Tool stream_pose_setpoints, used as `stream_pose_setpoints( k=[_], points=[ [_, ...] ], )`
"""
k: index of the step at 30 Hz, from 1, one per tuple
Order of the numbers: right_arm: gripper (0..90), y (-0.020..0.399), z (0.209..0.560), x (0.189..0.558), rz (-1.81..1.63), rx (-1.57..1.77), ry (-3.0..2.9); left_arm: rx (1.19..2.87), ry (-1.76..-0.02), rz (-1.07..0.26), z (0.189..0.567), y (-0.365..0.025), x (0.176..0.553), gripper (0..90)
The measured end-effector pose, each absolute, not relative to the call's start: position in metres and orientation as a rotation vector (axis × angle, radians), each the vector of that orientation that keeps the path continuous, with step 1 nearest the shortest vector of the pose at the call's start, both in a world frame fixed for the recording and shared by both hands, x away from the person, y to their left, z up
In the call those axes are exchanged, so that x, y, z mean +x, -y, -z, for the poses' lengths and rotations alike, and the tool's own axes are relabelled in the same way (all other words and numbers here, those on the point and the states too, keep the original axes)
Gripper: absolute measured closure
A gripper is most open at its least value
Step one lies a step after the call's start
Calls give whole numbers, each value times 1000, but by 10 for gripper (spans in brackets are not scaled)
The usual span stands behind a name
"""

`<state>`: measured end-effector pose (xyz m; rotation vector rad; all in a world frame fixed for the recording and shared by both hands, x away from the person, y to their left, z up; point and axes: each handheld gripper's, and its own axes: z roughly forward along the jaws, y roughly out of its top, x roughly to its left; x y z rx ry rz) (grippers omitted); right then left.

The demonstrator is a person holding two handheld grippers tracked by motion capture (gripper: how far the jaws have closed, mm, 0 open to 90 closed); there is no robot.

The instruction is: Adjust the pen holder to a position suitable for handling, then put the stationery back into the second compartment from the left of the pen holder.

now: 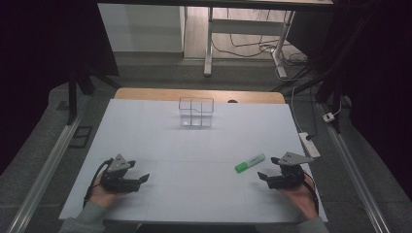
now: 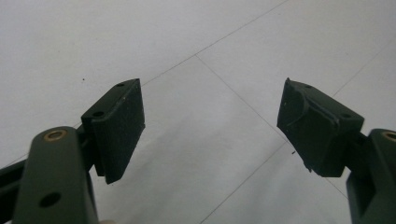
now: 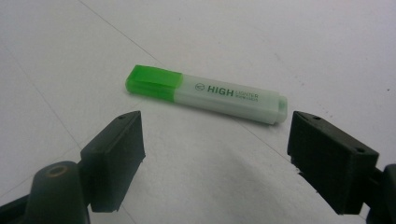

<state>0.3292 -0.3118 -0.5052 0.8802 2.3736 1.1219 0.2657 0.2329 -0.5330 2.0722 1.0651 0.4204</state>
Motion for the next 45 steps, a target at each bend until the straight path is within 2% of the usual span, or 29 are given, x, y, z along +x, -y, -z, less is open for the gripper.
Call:
stream_pose_setpoints(
  k=[28,33,45],
  points=[
    [204,309,507,333,-1108,863,-2405,2091,-1054,-425,536,-233,265,230],
    [236,309,501,332,-1119,856,-2422,2089,-1056,-427,535,-233,266,231],
    [240,298,488,333,-1055,744,-2485,2086,-1053,-433,534,-232,264,231]
  ],
)
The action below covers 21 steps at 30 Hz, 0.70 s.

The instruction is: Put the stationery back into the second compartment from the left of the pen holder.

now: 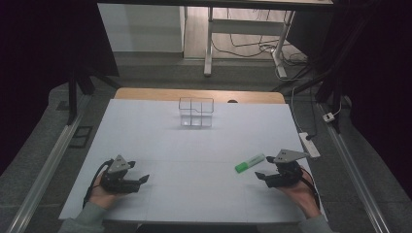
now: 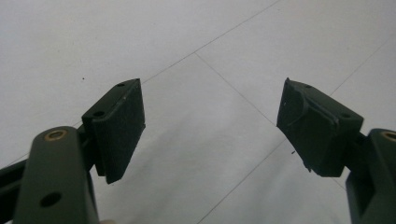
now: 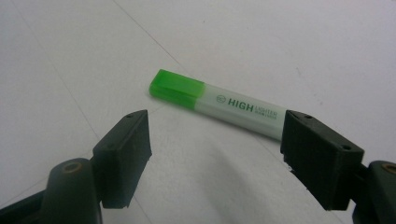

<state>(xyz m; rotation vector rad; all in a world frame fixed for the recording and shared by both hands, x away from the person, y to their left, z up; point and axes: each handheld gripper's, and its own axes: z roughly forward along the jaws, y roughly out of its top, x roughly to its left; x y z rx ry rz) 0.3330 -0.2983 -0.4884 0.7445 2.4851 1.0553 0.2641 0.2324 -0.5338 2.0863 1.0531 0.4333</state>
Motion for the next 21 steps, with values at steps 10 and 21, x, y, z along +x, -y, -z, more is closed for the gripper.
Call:
stream_pose_setpoints(
  k=[10,21],
  points=[
    [242,288,477,341,-982,656,-2555,2091,-1056,-433,534,-232,265,231],
    [246,268,468,355,-951,537,-2624,2093,-1060,-435,535,-231,265,231]
  ],
)
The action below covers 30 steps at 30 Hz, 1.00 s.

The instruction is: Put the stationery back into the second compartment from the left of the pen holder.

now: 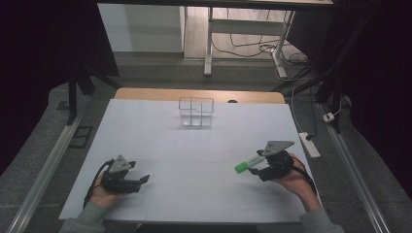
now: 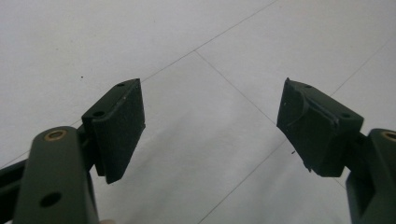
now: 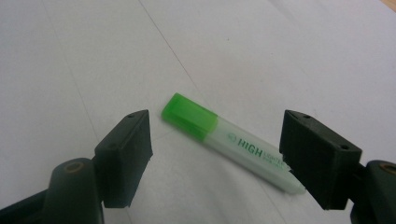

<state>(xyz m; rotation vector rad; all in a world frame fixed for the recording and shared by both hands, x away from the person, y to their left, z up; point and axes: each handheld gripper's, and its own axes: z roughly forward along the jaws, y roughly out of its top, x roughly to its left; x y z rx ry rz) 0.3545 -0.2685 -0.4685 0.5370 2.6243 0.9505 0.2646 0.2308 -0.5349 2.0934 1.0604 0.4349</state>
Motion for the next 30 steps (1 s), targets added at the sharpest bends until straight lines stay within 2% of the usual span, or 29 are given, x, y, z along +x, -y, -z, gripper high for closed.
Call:
stream_pose_setpoints(
  k=[30],
  points=[
    [257,246,457,388,-896,324,-2733,2105,-1060,-430,536,-231,266,231]
  ],
)
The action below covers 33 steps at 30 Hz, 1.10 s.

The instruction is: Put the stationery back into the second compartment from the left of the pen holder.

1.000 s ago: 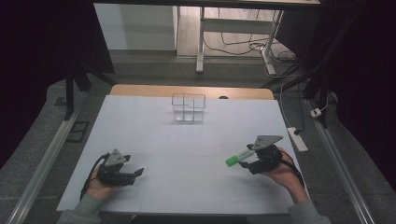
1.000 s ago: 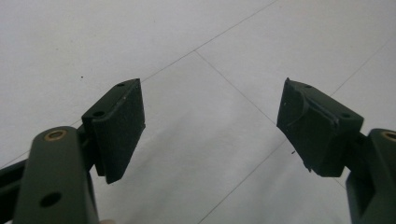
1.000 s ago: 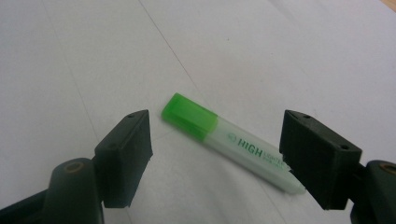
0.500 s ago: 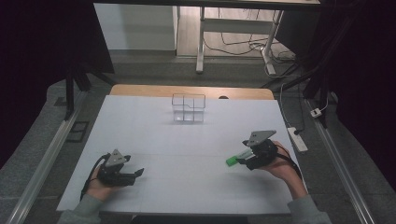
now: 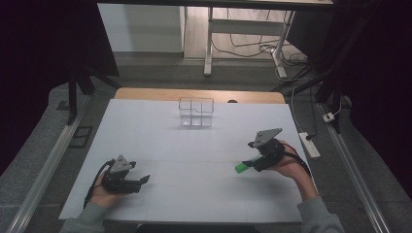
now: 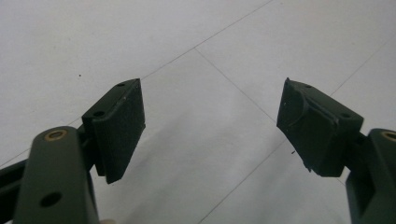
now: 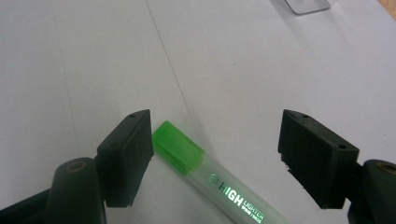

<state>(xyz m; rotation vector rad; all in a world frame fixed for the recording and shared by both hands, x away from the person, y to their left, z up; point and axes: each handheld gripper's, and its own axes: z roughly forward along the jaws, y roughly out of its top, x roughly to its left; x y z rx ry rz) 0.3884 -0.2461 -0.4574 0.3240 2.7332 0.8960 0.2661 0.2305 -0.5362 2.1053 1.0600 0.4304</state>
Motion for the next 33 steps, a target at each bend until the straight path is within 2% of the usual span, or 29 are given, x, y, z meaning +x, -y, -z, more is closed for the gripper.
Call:
stream_pose_setpoints(
  k=[16,33],
  points=[
    [283,233,454,409,-838,164,-2847,2109,-1041,-423,537,-229,268,232],
    [280,223,472,418,-700,6,-3016,2122,-1031,-441,534,-222,261,231]
  ],
)
